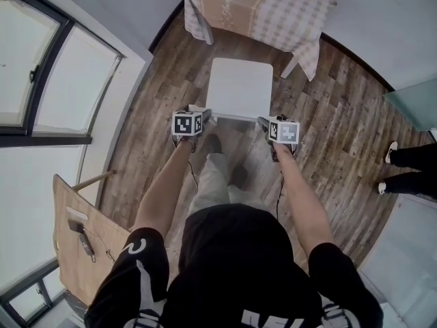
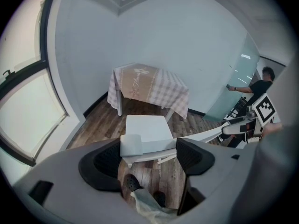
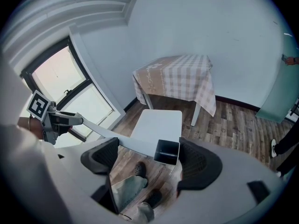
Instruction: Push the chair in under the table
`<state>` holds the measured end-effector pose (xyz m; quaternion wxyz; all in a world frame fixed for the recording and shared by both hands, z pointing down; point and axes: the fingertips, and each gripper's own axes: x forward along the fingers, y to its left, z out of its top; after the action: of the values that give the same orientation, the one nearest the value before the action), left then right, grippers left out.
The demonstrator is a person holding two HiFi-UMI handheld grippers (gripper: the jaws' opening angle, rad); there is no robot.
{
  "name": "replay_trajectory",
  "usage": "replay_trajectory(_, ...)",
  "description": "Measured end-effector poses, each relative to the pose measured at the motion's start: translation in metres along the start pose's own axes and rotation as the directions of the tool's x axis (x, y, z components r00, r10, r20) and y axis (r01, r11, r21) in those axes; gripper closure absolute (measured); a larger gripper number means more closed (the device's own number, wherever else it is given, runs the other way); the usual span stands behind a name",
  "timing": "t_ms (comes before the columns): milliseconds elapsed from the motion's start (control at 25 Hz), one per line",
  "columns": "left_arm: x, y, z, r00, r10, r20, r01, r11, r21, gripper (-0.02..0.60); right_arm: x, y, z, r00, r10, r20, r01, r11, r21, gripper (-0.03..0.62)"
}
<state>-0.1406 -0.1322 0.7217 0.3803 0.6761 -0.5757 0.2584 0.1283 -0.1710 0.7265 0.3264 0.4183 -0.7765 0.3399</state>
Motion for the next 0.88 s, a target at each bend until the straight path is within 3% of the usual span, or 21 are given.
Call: replay_trajectory(880, 0.086, 0.045, 0.133, 0.997, -0.057, -0.049, 0.061, 0.995, 0.083, 0.213, 0.074, -0.026, 0.111, 0.998, -0.054, -0.014, 0.055, 0.994, 0.092, 0.172)
